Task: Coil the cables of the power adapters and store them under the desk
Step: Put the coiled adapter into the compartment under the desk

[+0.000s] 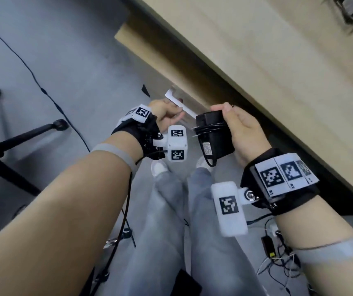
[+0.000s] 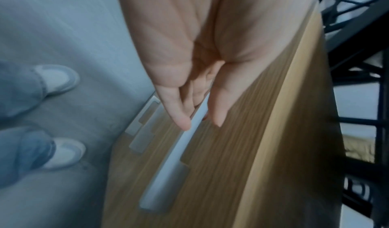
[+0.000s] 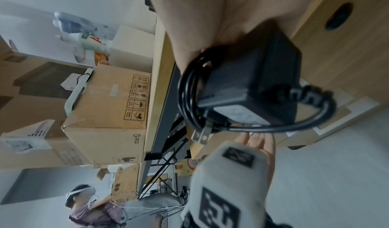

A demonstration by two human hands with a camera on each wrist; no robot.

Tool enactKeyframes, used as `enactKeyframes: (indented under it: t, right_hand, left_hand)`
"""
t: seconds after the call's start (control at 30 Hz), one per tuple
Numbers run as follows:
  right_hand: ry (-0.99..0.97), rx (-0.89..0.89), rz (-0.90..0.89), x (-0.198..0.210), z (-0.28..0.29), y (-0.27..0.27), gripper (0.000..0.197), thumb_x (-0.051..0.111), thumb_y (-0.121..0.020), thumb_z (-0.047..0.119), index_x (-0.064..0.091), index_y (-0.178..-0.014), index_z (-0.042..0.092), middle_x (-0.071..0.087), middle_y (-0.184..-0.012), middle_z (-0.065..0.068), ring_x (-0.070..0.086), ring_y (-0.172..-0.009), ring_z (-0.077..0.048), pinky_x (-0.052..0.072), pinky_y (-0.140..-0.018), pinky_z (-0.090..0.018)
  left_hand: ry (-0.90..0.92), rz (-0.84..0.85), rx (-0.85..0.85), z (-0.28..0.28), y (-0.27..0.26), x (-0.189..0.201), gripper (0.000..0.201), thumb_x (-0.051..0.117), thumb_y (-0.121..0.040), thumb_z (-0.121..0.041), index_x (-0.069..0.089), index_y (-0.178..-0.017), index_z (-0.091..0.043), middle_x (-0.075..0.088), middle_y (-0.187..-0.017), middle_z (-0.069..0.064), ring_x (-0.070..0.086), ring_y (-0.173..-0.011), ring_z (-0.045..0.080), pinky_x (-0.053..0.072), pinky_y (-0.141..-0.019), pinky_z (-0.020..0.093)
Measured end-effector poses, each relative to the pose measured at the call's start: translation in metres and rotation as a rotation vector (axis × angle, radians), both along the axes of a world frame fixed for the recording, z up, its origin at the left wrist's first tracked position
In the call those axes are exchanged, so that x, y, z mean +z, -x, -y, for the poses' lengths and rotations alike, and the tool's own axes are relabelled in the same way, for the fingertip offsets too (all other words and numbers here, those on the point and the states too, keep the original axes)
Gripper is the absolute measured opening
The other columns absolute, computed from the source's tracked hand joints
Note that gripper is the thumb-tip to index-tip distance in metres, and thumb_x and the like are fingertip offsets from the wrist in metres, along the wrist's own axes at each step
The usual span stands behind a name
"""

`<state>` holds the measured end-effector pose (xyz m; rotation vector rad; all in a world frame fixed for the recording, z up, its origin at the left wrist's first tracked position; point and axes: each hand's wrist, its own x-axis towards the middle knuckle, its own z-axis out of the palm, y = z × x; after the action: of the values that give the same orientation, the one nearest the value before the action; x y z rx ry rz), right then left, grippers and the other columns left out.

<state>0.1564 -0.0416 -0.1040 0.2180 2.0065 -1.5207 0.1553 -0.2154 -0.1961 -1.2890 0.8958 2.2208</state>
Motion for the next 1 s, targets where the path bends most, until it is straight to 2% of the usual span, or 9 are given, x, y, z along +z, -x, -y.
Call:
enactKeyframes:
  t: [0.1,0.27,0.37,0.47,0.57,0.67,0.73,0.9,1.0]
  right_hand:
    - [-0.007,0.017,0.004,0.000,-0.006,0.000,0.025,0.044,-0.089,0.041,0.065,-0.082,0.030,0.064,-0.083,0.004,0.059,-0.082,-0.014,0.050,-0.079,-0.032]
    - [-0.005,0.020,0.047,-0.005,0.000,-0.009,0.024,0.043,-0.097,0.031,0.063,-0.087,0.027,0.064,-0.087,-0.002,0.060,-0.079,-0.016,0.053,-0.073,-0.029]
    - [-0.015,0.040,0.090,-0.010,0.011,-0.016,0.019,0.050,-0.093,0.036,0.064,-0.089,0.025,0.064,-0.095,-0.005,0.060,-0.082,-0.014,0.052,-0.072,-0.021]
    - [-0.007,0.052,0.127,-0.023,0.021,-0.019,0.014,0.056,-0.087,0.036,0.065,-0.082,0.027,0.065,-0.093,0.000,0.058,-0.092,-0.016,0.046,-0.093,-0.039]
    - [0.018,0.063,0.175,-0.036,0.033,-0.019,0.013,0.057,-0.083,0.037,0.065,-0.082,0.027,0.066,-0.091,0.002,0.059,-0.095,-0.018,0.045,-0.096,-0.042]
    - [0.090,-0.004,0.252,-0.044,0.049,-0.019,0.012,0.054,-0.092,0.028,0.063,-0.086,0.022,0.064,-0.088,-0.001,0.062,-0.081,-0.015,0.053,-0.076,-0.032]
    - [0.137,-0.048,0.355,-0.051,0.063,-0.018,0.012,0.047,-0.096,0.018,0.059,-0.093,0.014,0.061,-0.080,-0.002,0.061,-0.062,-0.008,0.052,-0.055,-0.023]
    - [0.162,-0.108,0.546,-0.077,0.105,-0.021,0.008,0.049,-0.094,0.010,0.057,-0.091,0.009,0.060,-0.072,-0.009,0.062,-0.058,-0.019,0.056,-0.046,-0.032]
    - [0.100,-0.014,0.570,-0.100,0.123,-0.029,0.026,0.049,-0.095,0.011,0.053,-0.117,-0.002,0.066,-0.074,-0.014,0.065,-0.049,-0.017,0.049,-0.040,-0.022]
  left_hand:
    - [0.051,-0.005,-0.023,0.000,-0.013,0.007,0.022,0.043,-0.085,0.018,0.049,-0.081,-0.002,0.055,-0.089,0.009,0.058,-0.084,0.016,0.053,-0.083,0.029]
    - [0.118,0.056,-0.152,0.017,-0.055,0.016,0.003,0.060,-0.087,-0.010,0.057,-0.087,-0.009,0.056,-0.090,0.001,0.052,-0.090,0.013,0.050,-0.085,0.022]
    - [0.182,0.171,-0.215,0.033,-0.082,0.019,0.028,0.066,-0.082,-0.040,0.056,-0.089,-0.014,0.059,-0.092,0.004,0.062,-0.083,0.017,0.055,-0.081,0.029]
    - [0.287,0.284,-0.253,0.050,-0.090,0.027,0.072,0.067,-0.068,-0.063,0.052,-0.111,-0.007,0.060,-0.093,0.011,0.065,-0.089,0.028,0.051,-0.089,0.046]
    - [0.625,0.406,-0.248,0.065,-0.087,0.031,0.064,0.068,-0.079,-0.041,0.037,-0.124,-0.008,0.057,-0.102,0.010,0.057,-0.086,0.024,0.051,-0.078,0.035]
    - [0.842,0.429,-0.244,0.073,-0.093,0.032,0.066,0.066,-0.082,-0.012,0.023,-0.131,-0.001,0.044,-0.094,0.007,0.050,-0.088,0.024,0.043,-0.062,0.030]
    - [0.833,0.406,-0.231,0.077,-0.104,0.023,0.066,0.063,-0.082,-0.007,0.021,-0.132,0.000,0.041,-0.096,0.007,0.052,-0.088,0.023,0.045,-0.065,0.033]
    - [0.824,0.384,-0.182,0.089,-0.132,0.001,0.066,0.061,-0.081,-0.002,0.019,-0.131,0.000,0.045,-0.085,0.002,0.051,-0.077,0.021,0.044,-0.053,0.027]
    - [0.784,0.401,-0.142,0.094,-0.150,-0.002,0.067,0.060,-0.080,-0.001,0.018,-0.132,-0.002,0.048,-0.083,0.002,0.053,-0.070,0.020,0.047,-0.055,0.030]
